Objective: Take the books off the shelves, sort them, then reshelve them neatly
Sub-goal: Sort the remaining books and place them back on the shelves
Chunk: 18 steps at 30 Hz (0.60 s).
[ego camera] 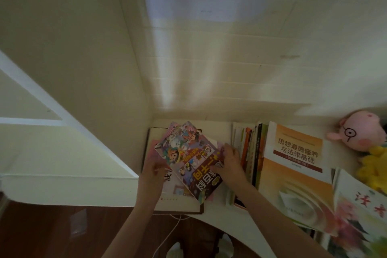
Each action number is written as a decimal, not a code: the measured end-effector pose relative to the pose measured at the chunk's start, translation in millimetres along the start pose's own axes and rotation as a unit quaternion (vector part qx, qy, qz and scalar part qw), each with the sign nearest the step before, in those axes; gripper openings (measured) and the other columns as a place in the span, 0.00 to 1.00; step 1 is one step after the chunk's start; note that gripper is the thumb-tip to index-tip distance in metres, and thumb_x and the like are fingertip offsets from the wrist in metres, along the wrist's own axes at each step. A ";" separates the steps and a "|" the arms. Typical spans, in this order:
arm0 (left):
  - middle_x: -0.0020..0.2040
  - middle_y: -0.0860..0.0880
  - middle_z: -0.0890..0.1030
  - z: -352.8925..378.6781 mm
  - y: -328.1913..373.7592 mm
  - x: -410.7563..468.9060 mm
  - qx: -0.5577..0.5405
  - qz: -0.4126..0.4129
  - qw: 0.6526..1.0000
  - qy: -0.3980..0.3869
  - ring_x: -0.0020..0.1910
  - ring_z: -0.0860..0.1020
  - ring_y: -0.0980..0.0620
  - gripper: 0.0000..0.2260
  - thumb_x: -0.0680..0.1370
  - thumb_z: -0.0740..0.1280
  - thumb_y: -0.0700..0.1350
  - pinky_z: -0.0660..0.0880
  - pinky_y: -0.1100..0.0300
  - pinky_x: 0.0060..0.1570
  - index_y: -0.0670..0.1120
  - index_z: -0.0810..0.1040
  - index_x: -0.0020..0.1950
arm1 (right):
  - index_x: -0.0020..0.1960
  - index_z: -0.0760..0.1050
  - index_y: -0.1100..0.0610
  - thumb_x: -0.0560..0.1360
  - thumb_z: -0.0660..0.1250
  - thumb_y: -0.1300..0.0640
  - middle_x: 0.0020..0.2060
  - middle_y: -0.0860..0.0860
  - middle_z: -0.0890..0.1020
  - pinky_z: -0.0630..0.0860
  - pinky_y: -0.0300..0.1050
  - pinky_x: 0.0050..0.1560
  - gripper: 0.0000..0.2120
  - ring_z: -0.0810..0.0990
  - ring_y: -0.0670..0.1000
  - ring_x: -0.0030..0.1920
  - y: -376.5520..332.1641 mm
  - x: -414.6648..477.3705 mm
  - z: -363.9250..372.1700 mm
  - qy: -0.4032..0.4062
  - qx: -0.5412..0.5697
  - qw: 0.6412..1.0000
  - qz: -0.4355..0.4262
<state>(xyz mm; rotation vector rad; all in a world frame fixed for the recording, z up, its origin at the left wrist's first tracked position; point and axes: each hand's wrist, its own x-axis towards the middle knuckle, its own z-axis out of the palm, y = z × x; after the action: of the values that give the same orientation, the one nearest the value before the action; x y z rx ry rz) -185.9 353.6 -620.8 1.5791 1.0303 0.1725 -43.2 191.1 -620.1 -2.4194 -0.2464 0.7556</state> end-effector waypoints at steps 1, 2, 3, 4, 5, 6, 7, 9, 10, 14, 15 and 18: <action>0.46 0.51 0.81 1.0 0.1 3.9 0.033 0.038 0.999 0.003 0.49 0.80 0.49 0.07 0.78 0.62 0.38 0.74 0.60 0.41 0.47 0.76 0.54 | 0.76 0.51 0.58 0.71 0.75 0.59 0.73 0.58 0.57 0.68 0.52 0.67 0.43 0.64 0.58 0.71 0.3 1.9 -0.3 -0.004 0.026 0.999 0.023; 0.48 0.50 0.81 1.9 -0.9 6.9 0.056 0.066 0.996 0.003 0.50 0.79 0.49 0.09 0.78 0.62 0.39 0.73 0.60 0.42 0.47 0.76 0.57 | 0.77 0.49 0.59 0.69 0.76 0.59 0.73 0.59 0.55 0.68 0.53 0.67 0.47 0.63 0.59 0.72 -0.8 3.4 -1.1 -0.007 0.044 0.998 0.043; 0.52 0.47 0.80 2.4 -3.5 10.1 0.080 0.084 0.993 0.005 0.52 0.79 0.47 0.09 0.79 0.63 0.40 0.74 0.57 0.45 0.46 0.76 0.58 | 0.77 0.48 0.60 0.68 0.77 0.59 0.73 0.60 0.55 0.67 0.53 0.67 0.48 0.61 0.60 0.73 -2.9 5.6 -2.4 -0.007 0.052 0.997 0.055; 0.56 0.44 0.78 3.0 -6.6 11.3 0.110 0.096 0.989 0.009 0.55 0.78 0.45 0.11 0.78 0.63 0.40 0.75 0.53 0.49 0.44 0.76 0.60 | 0.76 0.50 0.60 0.68 0.77 0.59 0.73 0.60 0.55 0.66 0.53 0.68 0.47 0.60 0.60 0.73 -5.8 8.7 -4.4 -0.003 0.037 0.998 0.056; 0.61 0.42 0.76 4.4 -12.5 11.1 0.143 0.111 0.983 0.012 0.59 0.76 0.44 0.12 0.78 0.64 0.40 0.75 0.51 0.55 0.42 0.75 0.62 | 0.75 0.54 0.60 0.69 0.76 0.59 0.73 0.60 0.57 0.65 0.52 0.68 0.43 0.58 0.60 0.73 -9.7 12.2 -7.4 0.007 -0.005 0.999 0.047; 0.65 0.42 0.73 6.3 -17.0 8.1 0.172 0.129 0.977 0.014 0.63 0.73 0.45 0.15 0.78 0.65 0.39 0.73 0.51 0.61 0.42 0.74 0.64 | 0.73 0.59 0.59 0.71 0.74 0.59 0.72 0.59 0.59 0.64 0.50 0.69 0.36 0.58 0.60 0.73 -14.3 16.9 -11.3 0.019 -0.065 0.997 0.026; 0.69 0.43 0.70 8.0 -19.0 3.1 0.193 0.147 0.970 0.018 0.67 0.70 0.45 0.18 0.77 0.66 0.37 0.68 0.54 0.65 0.41 0.73 0.67 | 0.70 0.64 0.57 0.73 0.72 0.58 0.70 0.58 0.61 0.62 0.49 0.68 0.30 0.58 0.59 0.72 -19.0 21.8 -15.7 0.029 -0.120 0.992 -0.005; 0.72 0.42 0.64 9.9 -19.5 -7.1 0.232 0.169 0.958 0.017 0.73 0.62 0.44 0.22 0.76 0.66 0.34 0.60 0.61 0.68 0.41 0.70 0.70 | 0.68 0.67 0.54 0.73 0.72 0.56 0.68 0.56 0.63 0.61 0.48 0.68 0.26 0.58 0.59 0.70 -23.7 32.5 -21.0 0.029 -0.179 0.981 -0.063; 0.74 0.41 0.62 10.4 -18.4 -11.6 0.240 0.172 0.955 0.012 0.74 0.60 0.44 0.23 0.76 0.66 0.33 0.58 0.64 0.67 0.41 0.69 0.70 | 0.68 0.67 0.53 0.72 0.73 0.55 0.69 0.56 0.62 0.60 0.49 0.69 0.27 0.57 0.60 0.71 -23.9 37.9 -21.3 0.015 -0.190 0.979 -0.071; 0.77 0.46 0.55 6.2 -24.5 -15.8 0.208 0.142 0.968 0.003 0.72 0.63 0.51 0.23 0.77 0.63 0.33 0.59 0.74 0.59 0.43 0.68 0.72 | 0.71 0.65 0.54 0.68 0.76 0.59 0.70 0.57 0.67 0.67 0.58 0.69 0.35 0.64 0.60 0.72 -16.9 52.5 -13.2 -0.101 -0.067 0.992 -0.024; 0.76 0.47 0.57 4.5 -26.4 -14.3 0.195 0.137 0.971 0.007 0.69 0.66 0.52 0.22 0.77 0.63 0.33 0.61 0.72 0.58 0.43 0.68 0.71 | 0.70 0.65 0.53 0.67 0.77 0.59 0.67 0.58 0.70 0.71 0.59 0.65 0.36 0.68 0.60 0.69 -15.1 54.6 -12.2 -0.111 -0.049 0.992 -0.022; 0.74 0.45 0.62 0.5 -32.2 -7.8 0.168 0.110 0.980 0.008 0.68 0.68 0.47 0.22 0.77 0.63 0.34 0.69 0.55 0.63 0.43 0.67 0.71 | 0.65 0.67 0.54 0.68 0.75 0.65 0.62 0.57 0.74 0.77 0.60 0.56 0.29 0.74 0.59 0.62 -16.9 58.2 -20.3 -0.120 -0.021 0.992 -0.044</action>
<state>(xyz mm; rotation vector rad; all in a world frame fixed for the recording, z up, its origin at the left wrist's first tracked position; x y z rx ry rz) -206.8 345.6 -645.2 2.0033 0.9283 0.1671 16.2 214.5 -623.5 -2.3377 -0.4644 1.0113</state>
